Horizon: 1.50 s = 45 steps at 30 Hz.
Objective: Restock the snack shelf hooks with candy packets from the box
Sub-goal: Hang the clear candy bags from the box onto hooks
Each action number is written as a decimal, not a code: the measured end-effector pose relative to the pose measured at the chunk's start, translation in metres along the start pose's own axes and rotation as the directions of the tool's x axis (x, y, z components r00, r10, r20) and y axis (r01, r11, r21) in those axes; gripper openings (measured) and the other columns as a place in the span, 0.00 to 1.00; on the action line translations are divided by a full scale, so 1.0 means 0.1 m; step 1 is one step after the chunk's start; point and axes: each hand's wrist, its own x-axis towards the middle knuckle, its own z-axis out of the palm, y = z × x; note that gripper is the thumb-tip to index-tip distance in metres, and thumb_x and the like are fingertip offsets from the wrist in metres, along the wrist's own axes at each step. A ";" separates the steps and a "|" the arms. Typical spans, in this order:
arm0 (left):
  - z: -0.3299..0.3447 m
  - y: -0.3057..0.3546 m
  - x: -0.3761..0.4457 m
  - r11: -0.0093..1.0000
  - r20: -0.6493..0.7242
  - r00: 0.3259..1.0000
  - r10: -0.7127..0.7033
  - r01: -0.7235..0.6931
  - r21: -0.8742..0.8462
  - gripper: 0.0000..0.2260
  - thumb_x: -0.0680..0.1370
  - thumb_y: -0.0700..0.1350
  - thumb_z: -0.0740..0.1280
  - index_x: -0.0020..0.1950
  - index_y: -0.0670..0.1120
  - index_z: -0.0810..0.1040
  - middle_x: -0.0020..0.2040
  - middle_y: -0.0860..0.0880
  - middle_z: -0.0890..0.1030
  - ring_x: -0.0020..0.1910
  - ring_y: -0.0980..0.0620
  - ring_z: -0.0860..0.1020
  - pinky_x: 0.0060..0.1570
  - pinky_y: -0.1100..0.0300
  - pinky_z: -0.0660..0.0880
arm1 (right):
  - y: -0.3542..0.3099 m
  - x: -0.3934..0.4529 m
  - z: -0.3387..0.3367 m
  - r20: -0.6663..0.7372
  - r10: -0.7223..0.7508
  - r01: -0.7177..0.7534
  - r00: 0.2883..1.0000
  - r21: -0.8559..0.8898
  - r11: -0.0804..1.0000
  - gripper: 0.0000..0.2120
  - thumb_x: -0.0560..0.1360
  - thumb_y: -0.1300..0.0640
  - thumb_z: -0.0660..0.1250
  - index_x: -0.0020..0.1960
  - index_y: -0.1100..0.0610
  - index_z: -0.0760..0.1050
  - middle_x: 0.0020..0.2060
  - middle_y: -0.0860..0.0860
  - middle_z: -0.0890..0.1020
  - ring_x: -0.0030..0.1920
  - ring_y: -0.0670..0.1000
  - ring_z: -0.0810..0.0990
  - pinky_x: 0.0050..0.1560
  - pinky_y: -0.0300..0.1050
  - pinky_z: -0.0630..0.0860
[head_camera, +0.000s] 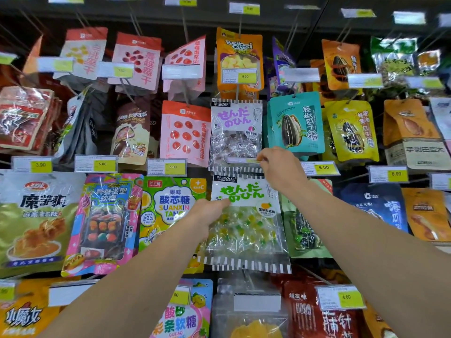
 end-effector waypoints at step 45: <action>-0.16 -0.74 -0.20 0.902 0.106 0.951 0.289 -0.308 0.304 0.26 0.76 0.45 0.70 0.73 0.55 0.68 0.42 0.43 0.82 0.27 0.48 0.79 0.30 0.55 0.80 | 0.09 -1.47 0.60 0.240 0.436 -0.495 0.867 0.314 0.810 0.23 0.77 0.53 0.68 0.71 0.54 0.69 0.43 0.51 0.81 0.48 0.52 0.80 0.53 0.48 0.75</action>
